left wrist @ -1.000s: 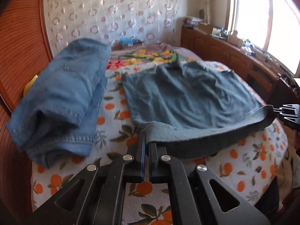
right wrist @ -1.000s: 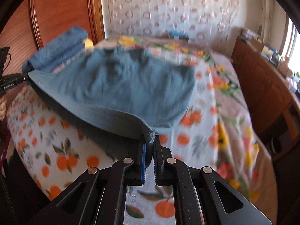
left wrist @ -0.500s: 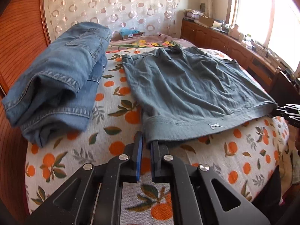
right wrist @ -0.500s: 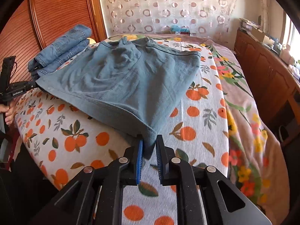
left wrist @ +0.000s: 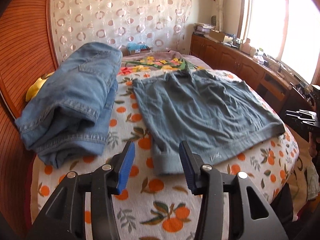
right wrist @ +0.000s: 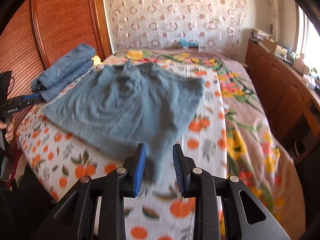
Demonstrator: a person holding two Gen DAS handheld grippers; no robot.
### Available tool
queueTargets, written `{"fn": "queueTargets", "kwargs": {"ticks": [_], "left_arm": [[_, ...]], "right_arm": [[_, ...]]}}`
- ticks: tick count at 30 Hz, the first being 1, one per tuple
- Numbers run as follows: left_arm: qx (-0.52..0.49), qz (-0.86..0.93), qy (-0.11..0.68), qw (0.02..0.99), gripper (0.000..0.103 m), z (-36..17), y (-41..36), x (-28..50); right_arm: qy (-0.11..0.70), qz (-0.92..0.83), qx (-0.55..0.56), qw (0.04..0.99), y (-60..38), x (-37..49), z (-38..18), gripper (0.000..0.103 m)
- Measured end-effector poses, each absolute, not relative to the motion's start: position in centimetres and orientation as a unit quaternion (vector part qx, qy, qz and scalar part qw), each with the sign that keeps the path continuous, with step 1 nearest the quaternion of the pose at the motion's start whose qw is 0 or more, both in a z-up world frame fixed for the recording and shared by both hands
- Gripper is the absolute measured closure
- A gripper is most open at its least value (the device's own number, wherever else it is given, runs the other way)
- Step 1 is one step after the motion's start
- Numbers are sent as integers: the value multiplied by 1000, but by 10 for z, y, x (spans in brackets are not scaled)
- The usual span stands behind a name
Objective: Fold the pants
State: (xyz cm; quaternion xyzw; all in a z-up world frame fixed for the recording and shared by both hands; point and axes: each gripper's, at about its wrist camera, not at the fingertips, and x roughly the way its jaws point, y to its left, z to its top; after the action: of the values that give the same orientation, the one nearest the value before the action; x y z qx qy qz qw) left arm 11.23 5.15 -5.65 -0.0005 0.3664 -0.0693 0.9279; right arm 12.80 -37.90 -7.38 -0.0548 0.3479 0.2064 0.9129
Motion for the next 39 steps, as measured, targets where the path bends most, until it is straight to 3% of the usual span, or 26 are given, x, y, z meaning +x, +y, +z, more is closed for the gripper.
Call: {"fn": "queueTargets", "kwargs": {"ticks": [7, 21, 24, 34, 39], "left_arm": [[-18, -92, 365, 926, 56, -53, 40, 153], [39, -125, 389, 912, 57, -50, -23, 286], [36, -122, 405, 905, 60, -60, -26, 314], [50, -115, 443, 888, 85, -92, -32, 348], [43, -115, 449, 885, 86, -100, -29, 351]], "right_arm": [[337, 212, -56, 915, -351, 172, -77, 70], [359, 234, -74, 900, -328, 295, -77, 70], [367, 250, -75, 893, -312, 320, -83, 70], [386, 281, -105, 873, -283, 386, -104, 70], [390, 286, -112, 868, -279, 392, -113, 70]]}}
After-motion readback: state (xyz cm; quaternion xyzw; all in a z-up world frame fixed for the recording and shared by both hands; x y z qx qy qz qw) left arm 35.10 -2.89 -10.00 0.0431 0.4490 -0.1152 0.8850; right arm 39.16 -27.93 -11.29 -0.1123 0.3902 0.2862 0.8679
